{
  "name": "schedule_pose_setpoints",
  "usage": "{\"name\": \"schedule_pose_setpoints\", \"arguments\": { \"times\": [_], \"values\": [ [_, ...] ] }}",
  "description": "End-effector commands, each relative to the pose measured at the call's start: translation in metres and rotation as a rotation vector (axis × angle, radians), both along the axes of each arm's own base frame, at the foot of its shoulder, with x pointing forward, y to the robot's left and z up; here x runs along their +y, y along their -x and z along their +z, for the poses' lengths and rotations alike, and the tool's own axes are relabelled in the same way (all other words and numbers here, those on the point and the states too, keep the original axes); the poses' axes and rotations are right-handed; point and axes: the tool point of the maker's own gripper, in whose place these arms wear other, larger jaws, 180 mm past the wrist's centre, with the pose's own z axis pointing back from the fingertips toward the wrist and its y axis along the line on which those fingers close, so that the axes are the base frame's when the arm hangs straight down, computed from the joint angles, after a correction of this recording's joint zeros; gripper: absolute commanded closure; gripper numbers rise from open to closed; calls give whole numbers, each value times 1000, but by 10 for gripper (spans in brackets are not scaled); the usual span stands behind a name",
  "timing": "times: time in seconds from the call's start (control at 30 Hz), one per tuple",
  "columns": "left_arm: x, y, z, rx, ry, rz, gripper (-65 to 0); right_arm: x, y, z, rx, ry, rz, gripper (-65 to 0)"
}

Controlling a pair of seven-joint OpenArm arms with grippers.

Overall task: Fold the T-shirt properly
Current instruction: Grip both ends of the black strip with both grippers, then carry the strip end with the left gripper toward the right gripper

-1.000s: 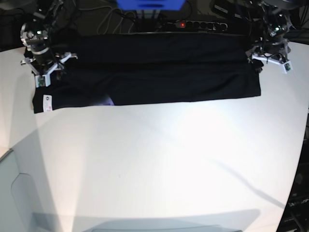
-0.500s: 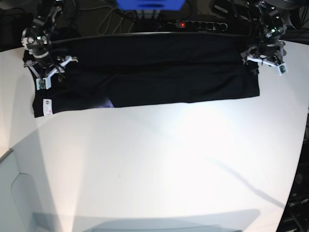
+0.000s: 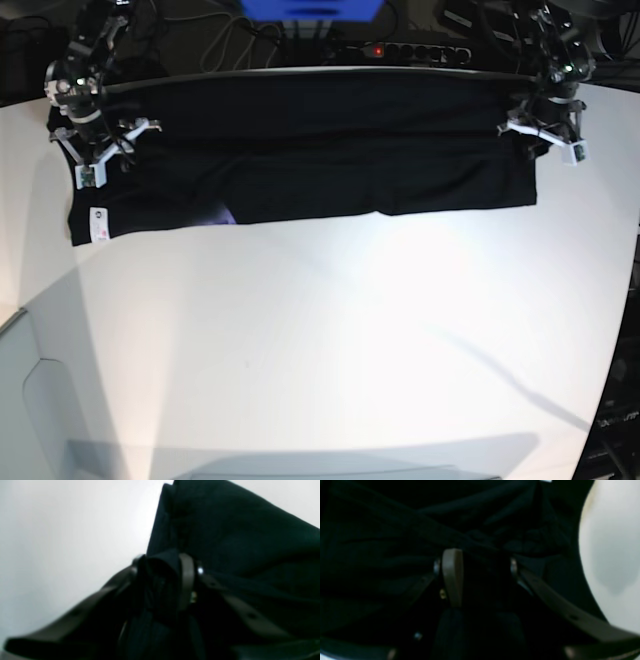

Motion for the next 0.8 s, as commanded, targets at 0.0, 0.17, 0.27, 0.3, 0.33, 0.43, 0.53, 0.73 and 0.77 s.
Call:
{"name": "schedule_pose_setpoints", "arguments": {
  "times": [0.0, 0.17, 0.27, 0.3, 0.33, 0.43, 0.53, 0.73, 0.77],
  "values": [
    [-3, 12, -9, 69, 7, -20, -145, 0, 2, 0, 12, 10, 24, -242],
    [-2, 10, -5, 59, -2, -18, -32, 0, 1, 1, 10, 10, 24, -242],
    [0, 5, -3, 50, -8, -21, 0, 0, 1, 1, 10, 10, 24, -243],
    [0, 3, -2, 44, -8, -21, -6, 0, 1, 1, 10, 10, 24, -243],
    [1, 2, -1, 42, -10, -20, -2, 0, 1, 1, 10, 10, 24, -244],
    [13, -3, 16, -3, -39, 9, 0, 1, 1, 1, 10, 8, 24, -244],
    [20, -13, 44, -71, -89, 11, 0, 1, 1, 1, 10, 8, 24, -244],
    [1, -33, 92, -197, -147, -36, 0, 2, 2, 0, 13, 4, 22, -244],
    [-5, -36, 100, -220, -150, -41, 0, 2, 2, 0, 13, 4, 22, -244]
  ]
}}
